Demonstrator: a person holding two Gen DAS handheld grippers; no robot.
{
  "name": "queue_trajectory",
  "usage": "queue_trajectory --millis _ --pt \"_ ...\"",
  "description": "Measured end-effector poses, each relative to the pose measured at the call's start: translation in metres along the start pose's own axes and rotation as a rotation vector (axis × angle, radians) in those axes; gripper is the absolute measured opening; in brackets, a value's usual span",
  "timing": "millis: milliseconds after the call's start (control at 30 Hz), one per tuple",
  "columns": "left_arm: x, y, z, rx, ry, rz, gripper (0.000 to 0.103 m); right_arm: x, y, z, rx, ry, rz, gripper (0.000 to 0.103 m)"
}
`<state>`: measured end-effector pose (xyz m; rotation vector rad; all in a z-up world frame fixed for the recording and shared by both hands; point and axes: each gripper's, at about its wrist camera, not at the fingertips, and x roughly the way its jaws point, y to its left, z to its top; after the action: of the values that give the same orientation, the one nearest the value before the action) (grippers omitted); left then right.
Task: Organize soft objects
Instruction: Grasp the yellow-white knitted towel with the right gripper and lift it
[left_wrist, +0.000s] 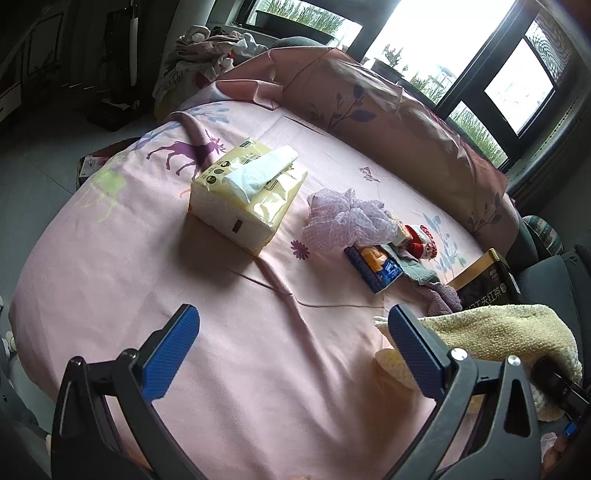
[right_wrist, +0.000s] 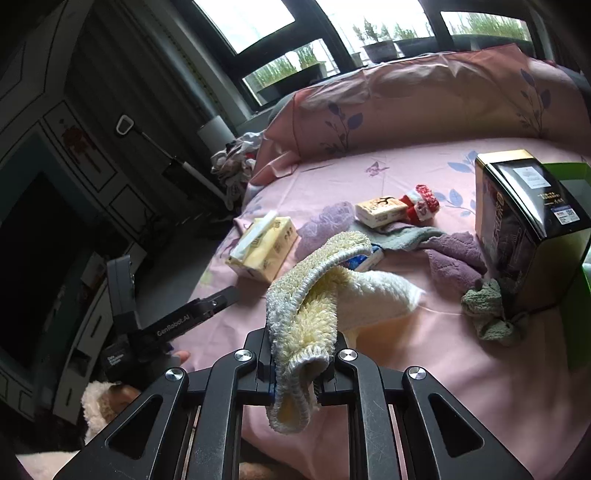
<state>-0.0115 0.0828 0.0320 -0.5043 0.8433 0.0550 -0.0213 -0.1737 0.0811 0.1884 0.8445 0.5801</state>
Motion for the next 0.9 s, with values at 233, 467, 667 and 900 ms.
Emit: queue_trajectory --millis 233,467,667,900 --pt "0.005 0.003 -0.002 -0.011 0.043 -0.011 0.102 0.07 -0.016 -0.001 0.057 0.131 0.02 0.015" --pt "0.025 -0.011 -0.016 0.055 0.143 -0.011 0.102 0.125 -0.058 -0.02 0.14 0.286 -0.131 0.015" --pt "0.04 -0.027 -0.031 0.122 0.214 -0.024 0.102 0.095 -0.069 -0.009 0.198 0.283 -0.109 0.058" --pt "0.054 -0.049 -0.048 0.162 0.301 -0.1 0.102 0.067 -0.096 -0.005 0.272 0.212 -0.132 0.084"
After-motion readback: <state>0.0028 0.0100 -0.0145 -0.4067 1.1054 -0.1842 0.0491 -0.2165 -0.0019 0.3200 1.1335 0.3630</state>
